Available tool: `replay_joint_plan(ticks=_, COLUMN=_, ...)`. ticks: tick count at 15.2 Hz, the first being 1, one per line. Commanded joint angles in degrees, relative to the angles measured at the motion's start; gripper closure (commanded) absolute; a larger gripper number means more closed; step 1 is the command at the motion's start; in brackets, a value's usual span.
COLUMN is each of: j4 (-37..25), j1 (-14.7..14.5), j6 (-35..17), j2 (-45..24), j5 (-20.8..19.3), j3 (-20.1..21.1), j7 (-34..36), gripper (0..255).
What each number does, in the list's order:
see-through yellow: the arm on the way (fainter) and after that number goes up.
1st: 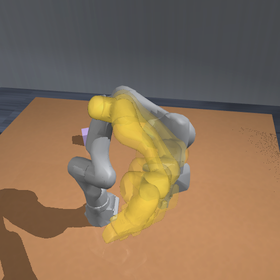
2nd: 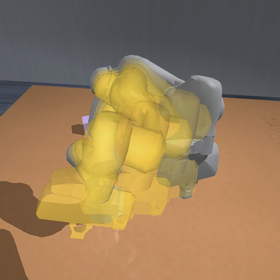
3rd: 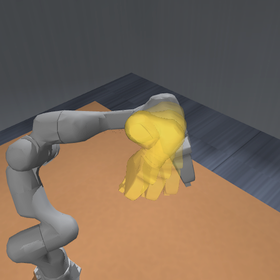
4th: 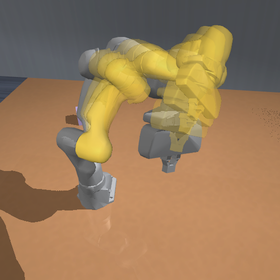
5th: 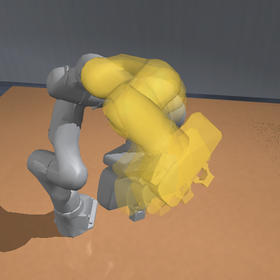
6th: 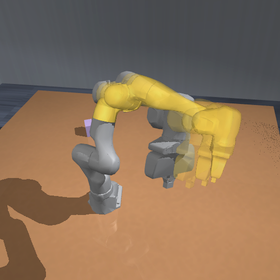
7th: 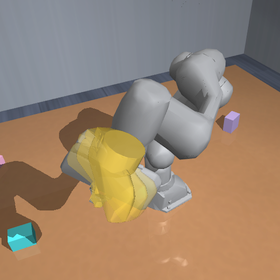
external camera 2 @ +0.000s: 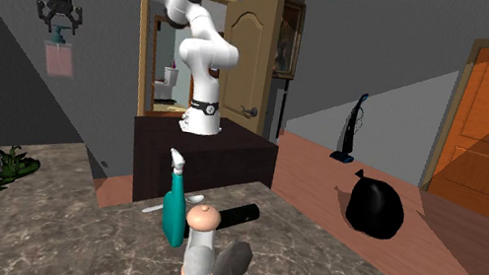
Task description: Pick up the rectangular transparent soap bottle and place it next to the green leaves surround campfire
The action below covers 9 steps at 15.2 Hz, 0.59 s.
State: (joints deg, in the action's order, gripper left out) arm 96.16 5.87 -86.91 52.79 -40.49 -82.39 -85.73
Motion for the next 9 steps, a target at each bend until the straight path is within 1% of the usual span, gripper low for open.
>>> replay_joint_plan(ticks=1, j4=1.3, j1=0.3, j6=-1.2, j2=0.5, j5=-0.6, j3=-0.5, j7=0.2, gripper=255)
replay_joint_plan(ticks=9, j4=5.8, j1=1.0, j6=-5.6, j2=2.6, j5=-3.0, j3=-2.9, j7=0.8, gripper=255)
